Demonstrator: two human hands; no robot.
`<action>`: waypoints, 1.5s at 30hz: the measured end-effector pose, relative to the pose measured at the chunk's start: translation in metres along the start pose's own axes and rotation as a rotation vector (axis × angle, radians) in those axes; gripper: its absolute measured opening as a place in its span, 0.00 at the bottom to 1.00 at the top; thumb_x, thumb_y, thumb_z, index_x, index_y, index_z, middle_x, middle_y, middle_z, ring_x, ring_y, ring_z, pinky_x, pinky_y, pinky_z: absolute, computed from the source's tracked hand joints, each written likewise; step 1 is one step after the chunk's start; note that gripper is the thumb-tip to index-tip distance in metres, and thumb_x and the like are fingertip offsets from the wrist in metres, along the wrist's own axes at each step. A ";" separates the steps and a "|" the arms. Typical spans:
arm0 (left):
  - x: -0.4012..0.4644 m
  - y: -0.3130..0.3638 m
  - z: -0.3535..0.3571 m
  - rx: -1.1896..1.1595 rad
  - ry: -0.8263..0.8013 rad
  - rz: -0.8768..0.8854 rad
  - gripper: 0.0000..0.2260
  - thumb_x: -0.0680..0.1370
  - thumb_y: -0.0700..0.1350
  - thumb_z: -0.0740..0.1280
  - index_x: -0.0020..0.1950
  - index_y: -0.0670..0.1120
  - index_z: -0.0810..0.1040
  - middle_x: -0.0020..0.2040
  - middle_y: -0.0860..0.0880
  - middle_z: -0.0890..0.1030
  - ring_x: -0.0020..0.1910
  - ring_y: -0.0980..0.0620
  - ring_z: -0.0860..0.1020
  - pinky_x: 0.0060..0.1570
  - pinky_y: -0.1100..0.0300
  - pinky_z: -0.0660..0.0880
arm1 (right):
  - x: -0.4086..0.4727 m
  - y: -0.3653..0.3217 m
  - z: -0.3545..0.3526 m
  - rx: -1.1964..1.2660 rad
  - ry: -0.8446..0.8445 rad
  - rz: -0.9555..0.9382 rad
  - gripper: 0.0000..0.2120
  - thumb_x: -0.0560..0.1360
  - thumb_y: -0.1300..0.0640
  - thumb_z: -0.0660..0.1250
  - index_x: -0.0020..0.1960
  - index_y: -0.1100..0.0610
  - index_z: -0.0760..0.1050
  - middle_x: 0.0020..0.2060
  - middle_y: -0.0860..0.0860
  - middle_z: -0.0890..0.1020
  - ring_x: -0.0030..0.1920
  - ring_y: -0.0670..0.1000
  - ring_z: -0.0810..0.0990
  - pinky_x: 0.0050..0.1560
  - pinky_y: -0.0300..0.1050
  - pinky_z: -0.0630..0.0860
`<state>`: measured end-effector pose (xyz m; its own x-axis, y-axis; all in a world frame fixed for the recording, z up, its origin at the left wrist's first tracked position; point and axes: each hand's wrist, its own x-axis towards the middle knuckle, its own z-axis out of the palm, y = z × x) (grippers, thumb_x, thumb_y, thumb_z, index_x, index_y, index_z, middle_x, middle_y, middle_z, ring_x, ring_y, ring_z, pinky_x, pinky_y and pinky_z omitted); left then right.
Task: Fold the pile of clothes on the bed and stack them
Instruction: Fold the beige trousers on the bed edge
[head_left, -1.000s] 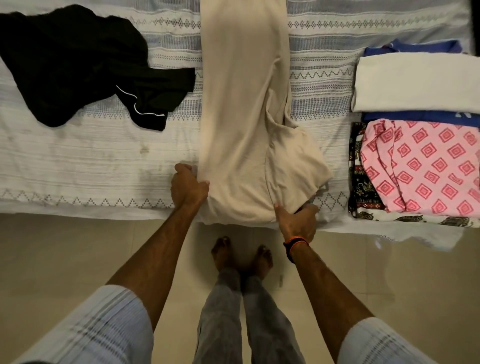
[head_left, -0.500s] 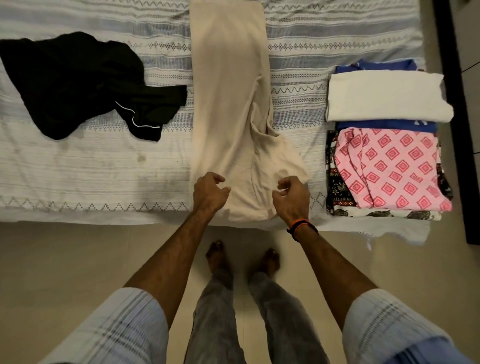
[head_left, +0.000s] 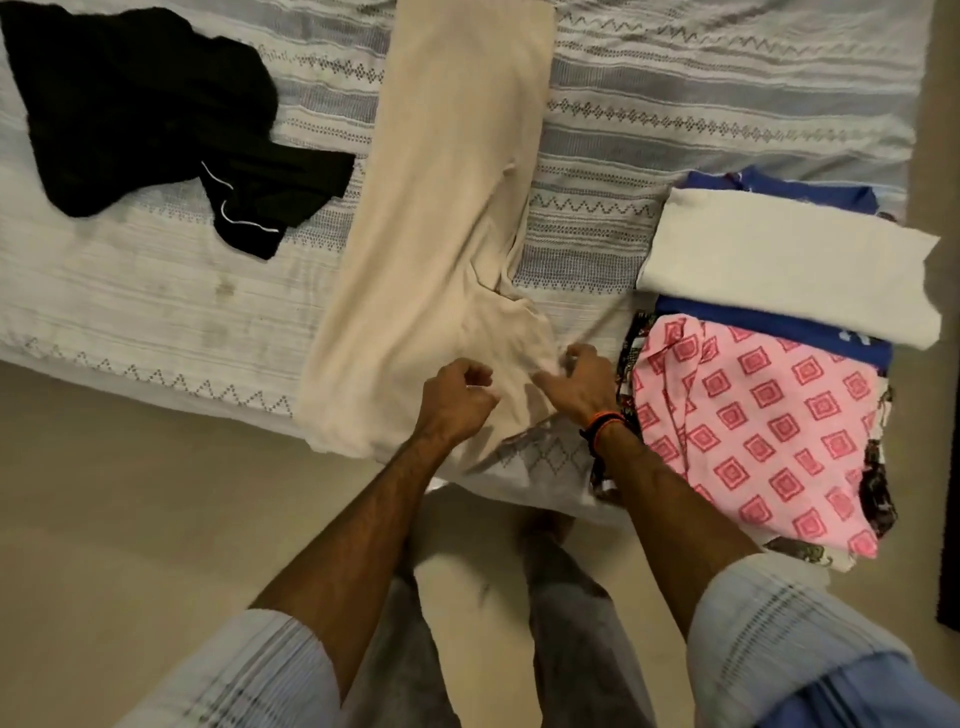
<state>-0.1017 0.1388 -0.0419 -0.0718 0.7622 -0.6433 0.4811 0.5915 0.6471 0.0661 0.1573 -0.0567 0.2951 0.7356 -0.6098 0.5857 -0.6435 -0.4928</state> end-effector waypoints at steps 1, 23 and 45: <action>0.000 0.003 0.009 -0.008 0.010 -0.014 0.15 0.72 0.42 0.74 0.58 0.45 0.80 0.55 0.50 0.83 0.53 0.52 0.81 0.58 0.51 0.78 | 0.005 0.004 -0.004 0.013 -0.046 0.000 0.28 0.69 0.49 0.76 0.63 0.58 0.71 0.54 0.51 0.76 0.55 0.53 0.76 0.60 0.48 0.74; 0.008 0.007 0.020 -0.310 0.079 -0.140 0.11 0.75 0.38 0.67 0.56 0.46 0.80 0.48 0.52 0.82 0.48 0.53 0.80 0.49 0.59 0.80 | -0.016 -0.007 0.014 0.575 -0.036 -0.015 0.13 0.73 0.64 0.70 0.55 0.53 0.73 0.50 0.52 0.84 0.47 0.45 0.82 0.50 0.39 0.81; 0.021 0.009 0.026 -0.401 0.057 -0.174 0.17 0.83 0.53 0.58 0.61 0.43 0.79 0.59 0.44 0.81 0.58 0.46 0.78 0.63 0.48 0.74 | 0.053 -0.011 -0.014 0.543 -0.563 0.012 0.22 0.67 0.58 0.78 0.60 0.60 0.78 0.50 0.54 0.85 0.48 0.54 0.84 0.48 0.49 0.80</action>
<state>-0.0764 0.1532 -0.0602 -0.1754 0.6488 -0.7405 0.0816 0.7591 0.6458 0.0860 0.2069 -0.0745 -0.2132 0.6033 -0.7685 0.0902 -0.7711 -0.6303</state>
